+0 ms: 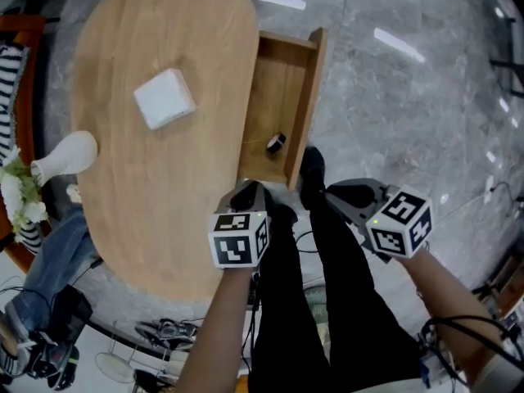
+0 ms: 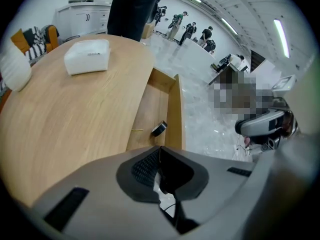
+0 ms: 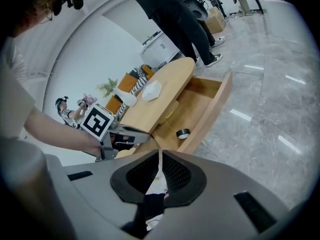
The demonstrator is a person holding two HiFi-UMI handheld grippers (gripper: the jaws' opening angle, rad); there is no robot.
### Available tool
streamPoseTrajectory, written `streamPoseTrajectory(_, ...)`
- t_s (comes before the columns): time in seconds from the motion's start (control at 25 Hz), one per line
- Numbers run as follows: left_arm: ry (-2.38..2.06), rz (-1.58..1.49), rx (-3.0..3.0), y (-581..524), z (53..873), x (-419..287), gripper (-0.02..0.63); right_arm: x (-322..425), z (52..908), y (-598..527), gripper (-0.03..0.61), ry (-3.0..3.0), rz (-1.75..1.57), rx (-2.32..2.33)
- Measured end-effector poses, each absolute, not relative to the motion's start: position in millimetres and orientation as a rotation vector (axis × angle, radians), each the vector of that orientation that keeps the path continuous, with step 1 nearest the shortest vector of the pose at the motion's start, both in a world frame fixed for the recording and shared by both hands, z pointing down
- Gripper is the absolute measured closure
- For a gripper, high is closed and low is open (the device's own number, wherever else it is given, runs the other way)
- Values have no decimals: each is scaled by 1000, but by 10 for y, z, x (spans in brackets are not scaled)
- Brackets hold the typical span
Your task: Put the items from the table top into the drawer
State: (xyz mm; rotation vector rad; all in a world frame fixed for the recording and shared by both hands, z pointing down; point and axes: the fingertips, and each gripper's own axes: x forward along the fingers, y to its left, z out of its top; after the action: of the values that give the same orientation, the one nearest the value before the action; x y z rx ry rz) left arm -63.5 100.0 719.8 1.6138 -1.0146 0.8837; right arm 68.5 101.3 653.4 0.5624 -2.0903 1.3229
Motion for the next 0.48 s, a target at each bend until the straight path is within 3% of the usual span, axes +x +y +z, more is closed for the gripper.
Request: streamPoseTrajectory(0.48, -1119, 700, 1602, 1052, 6686, -848, 614, 428, 6299, 892, 532, -2128, 1240, 586)
